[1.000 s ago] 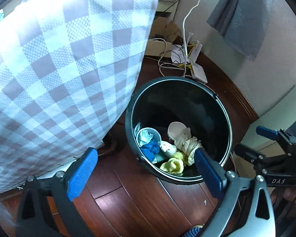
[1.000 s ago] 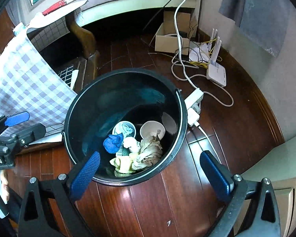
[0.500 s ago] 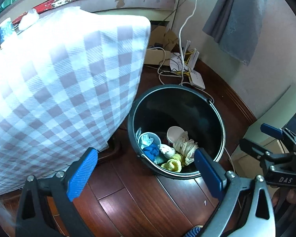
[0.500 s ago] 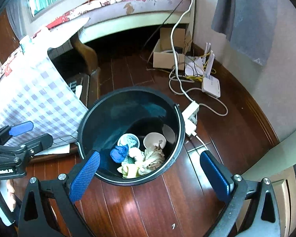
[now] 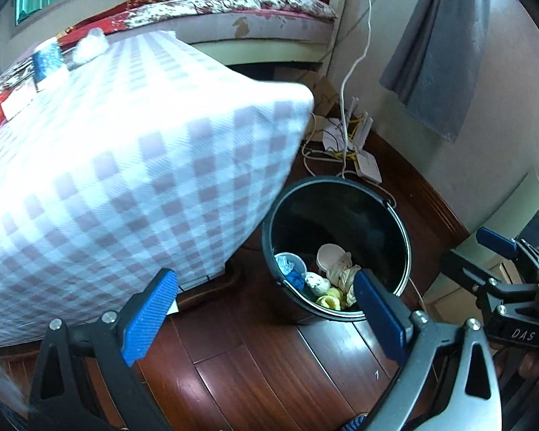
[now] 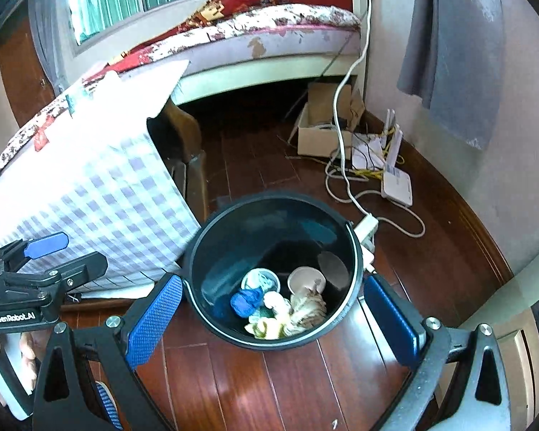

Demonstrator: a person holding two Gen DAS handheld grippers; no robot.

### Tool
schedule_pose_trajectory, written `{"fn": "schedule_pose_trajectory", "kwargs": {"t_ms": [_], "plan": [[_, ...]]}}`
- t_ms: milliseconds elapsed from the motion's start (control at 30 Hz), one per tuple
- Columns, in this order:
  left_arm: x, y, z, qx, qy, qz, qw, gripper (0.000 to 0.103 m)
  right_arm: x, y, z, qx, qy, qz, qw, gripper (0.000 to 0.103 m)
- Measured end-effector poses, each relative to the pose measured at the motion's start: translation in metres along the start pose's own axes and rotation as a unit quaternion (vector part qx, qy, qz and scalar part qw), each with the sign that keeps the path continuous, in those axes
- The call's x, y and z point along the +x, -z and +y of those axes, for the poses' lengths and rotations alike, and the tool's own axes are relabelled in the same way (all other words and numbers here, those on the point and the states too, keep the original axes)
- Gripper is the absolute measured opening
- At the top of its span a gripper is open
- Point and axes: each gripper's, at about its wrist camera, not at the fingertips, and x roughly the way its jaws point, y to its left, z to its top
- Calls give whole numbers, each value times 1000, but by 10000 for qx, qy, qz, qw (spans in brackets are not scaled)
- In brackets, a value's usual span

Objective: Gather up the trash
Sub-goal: 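Move both tools back over the table toward the red bag and cup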

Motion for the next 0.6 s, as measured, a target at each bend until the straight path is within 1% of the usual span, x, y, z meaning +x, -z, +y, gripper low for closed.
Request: {"fn": "schedule_pose_trajectory", "kwargs": {"t_ms": [133, 233, 467, 600], "plan": [[-16, -6, 9, -25, -66, -205, 9998, 99, -6, -10, 12, 34, -19, -218, 9998, 102], [-23, -11, 17, -91, -137, -284, 9995, 99, -9, -17, 23, 11, -67, -340, 9994, 102], [-41, -24, 34, -235, -287, -568, 9977, 99, -17, -38, 50, -144, -306, -578, 9978, 102], [-50, -31, 48, -248, -392, -681, 9966, 99, -20, -56, 68, -288, -451, -729, 9959, 102]]}}
